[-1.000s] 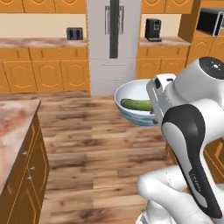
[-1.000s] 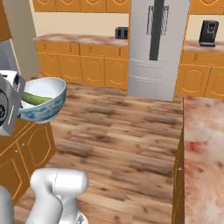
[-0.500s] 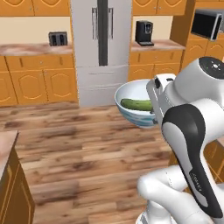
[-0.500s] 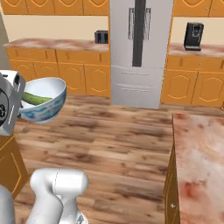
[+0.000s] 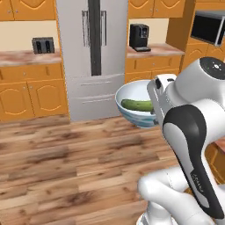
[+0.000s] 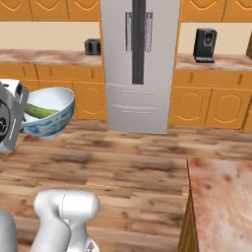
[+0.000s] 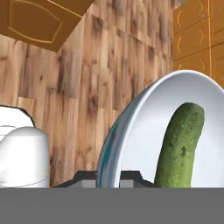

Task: Pick the cucumber from the sink and place it in the bowl. Then pick the bowl and place it in the microwave. Then close the microwave door and press the start button.

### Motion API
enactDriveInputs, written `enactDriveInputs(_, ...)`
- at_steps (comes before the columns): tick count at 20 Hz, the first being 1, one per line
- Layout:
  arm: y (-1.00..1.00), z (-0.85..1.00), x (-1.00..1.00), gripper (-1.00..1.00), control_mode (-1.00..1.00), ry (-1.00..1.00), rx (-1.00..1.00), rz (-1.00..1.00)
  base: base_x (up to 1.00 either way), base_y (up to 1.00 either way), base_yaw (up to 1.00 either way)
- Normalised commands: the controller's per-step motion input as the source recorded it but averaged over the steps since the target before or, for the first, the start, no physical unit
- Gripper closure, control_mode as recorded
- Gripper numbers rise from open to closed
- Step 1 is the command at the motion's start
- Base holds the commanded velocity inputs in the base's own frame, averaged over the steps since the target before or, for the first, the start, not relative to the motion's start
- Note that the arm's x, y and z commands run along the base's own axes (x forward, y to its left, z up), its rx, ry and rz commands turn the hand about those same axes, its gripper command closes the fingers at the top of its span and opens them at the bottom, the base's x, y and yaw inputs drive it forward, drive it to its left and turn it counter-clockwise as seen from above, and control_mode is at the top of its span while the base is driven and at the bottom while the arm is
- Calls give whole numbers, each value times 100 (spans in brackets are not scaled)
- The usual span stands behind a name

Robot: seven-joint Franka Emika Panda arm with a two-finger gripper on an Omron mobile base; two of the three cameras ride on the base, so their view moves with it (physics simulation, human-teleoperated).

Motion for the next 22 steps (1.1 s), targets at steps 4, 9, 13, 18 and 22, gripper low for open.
enactDriveInputs(4, 0, 0, 0, 100, 100, 0, 0, 0, 100, 0, -20)
enactDriveInputs(9, 0, 0, 0, 100, 100, 0, 0, 0, 100, 0, -20)
enactDriveInputs(13, 0, 0, 0, 100, 100, 0, 0, 0, 100, -2, -25)
enactDriveInputs(18, 0, 0, 0, 100, 100, 0, 0, 0, 83, -19, -52)
enactDriveInputs(22, 0, 0, 0, 100, 100, 0, 0, 0, 18, -15, -84)
